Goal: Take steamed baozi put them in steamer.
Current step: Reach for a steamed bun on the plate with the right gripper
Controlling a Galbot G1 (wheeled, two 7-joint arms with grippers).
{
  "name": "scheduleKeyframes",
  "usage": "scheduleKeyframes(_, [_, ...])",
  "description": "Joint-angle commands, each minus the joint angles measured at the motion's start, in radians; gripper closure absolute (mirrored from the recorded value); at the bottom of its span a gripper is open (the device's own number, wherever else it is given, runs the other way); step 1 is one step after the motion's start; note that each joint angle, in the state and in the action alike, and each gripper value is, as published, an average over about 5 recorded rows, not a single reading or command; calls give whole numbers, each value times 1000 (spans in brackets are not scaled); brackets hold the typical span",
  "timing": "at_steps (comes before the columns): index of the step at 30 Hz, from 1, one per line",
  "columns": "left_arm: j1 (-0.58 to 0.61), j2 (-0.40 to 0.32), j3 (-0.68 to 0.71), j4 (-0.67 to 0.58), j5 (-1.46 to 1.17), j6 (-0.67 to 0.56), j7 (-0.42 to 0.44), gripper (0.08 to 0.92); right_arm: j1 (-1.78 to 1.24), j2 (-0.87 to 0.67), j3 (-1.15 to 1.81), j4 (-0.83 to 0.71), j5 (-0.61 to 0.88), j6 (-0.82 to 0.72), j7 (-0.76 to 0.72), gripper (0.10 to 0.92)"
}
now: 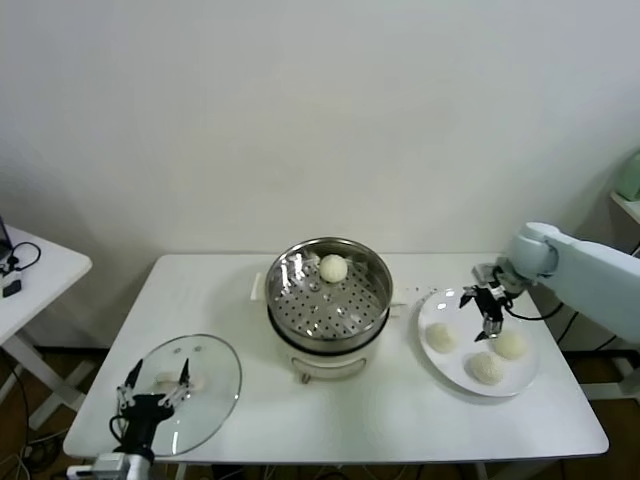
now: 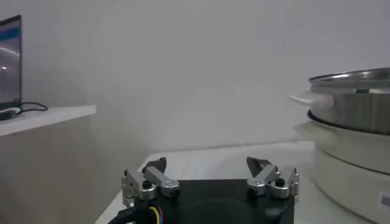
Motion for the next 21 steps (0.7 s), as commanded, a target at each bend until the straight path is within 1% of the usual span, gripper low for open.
scheduleKeyframes(1, [6,2,-4,5,-2,-1,-1,177,-110,132,73,-131,1,-32,4,203])
scheduleKeyframes(21, [18,6,-22,15,-17,-8,-2,177,-130,183,88,-214,-25,-13,-8,203])
